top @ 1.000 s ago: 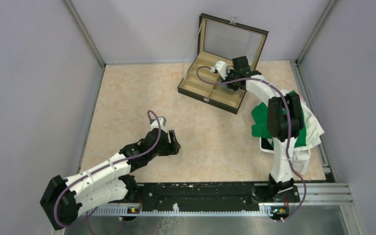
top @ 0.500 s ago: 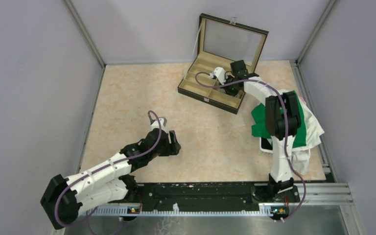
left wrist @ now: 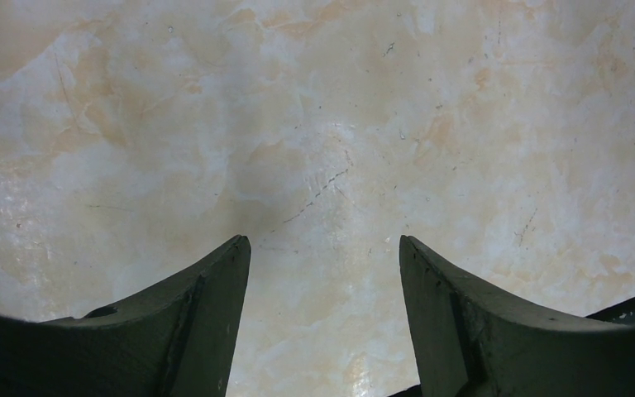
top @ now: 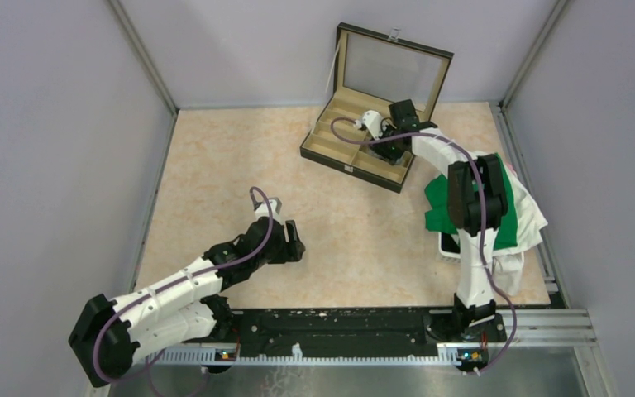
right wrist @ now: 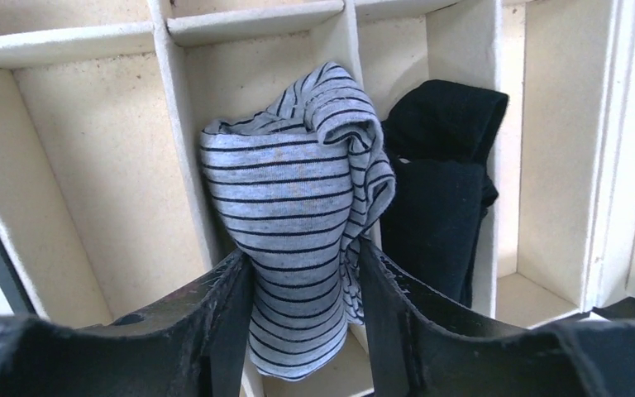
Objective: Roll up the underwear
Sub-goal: Place the underwear in the storage box, then reset both arms
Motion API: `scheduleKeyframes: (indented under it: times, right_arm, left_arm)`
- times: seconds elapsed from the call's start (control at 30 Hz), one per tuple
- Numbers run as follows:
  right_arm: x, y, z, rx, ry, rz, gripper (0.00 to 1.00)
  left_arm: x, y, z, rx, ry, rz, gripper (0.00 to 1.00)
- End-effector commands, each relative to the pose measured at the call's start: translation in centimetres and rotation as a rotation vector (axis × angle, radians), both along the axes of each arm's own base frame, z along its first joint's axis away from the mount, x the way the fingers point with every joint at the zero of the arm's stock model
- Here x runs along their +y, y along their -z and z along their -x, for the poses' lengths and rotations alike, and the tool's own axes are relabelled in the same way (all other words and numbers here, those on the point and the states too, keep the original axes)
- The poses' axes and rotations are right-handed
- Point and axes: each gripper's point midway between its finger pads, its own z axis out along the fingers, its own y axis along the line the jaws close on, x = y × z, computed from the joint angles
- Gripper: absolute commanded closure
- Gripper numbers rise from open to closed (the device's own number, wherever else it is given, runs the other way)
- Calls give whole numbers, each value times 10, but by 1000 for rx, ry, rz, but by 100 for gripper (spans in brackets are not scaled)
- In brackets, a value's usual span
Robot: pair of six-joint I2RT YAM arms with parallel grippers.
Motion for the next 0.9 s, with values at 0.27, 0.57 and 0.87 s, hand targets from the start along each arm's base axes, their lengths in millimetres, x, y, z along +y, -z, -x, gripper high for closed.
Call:
scheduleKeyframes:
  times: [0.27, 0.57, 0.87]
  right_arm:
    - [15, -136, 3, -224, 19, -184, 38]
    - [-4, -170, 29, -266, 203, -268, 28]
    - [3, -191, 100, -99, 528, -698, 6]
  left_arm:
    - [0, -8, -12, -39, -20, -14, 24]
    - [6, -28, -25, -114, -47, -31, 4]
    - [23, -52, -54, -191, -109, -56, 1]
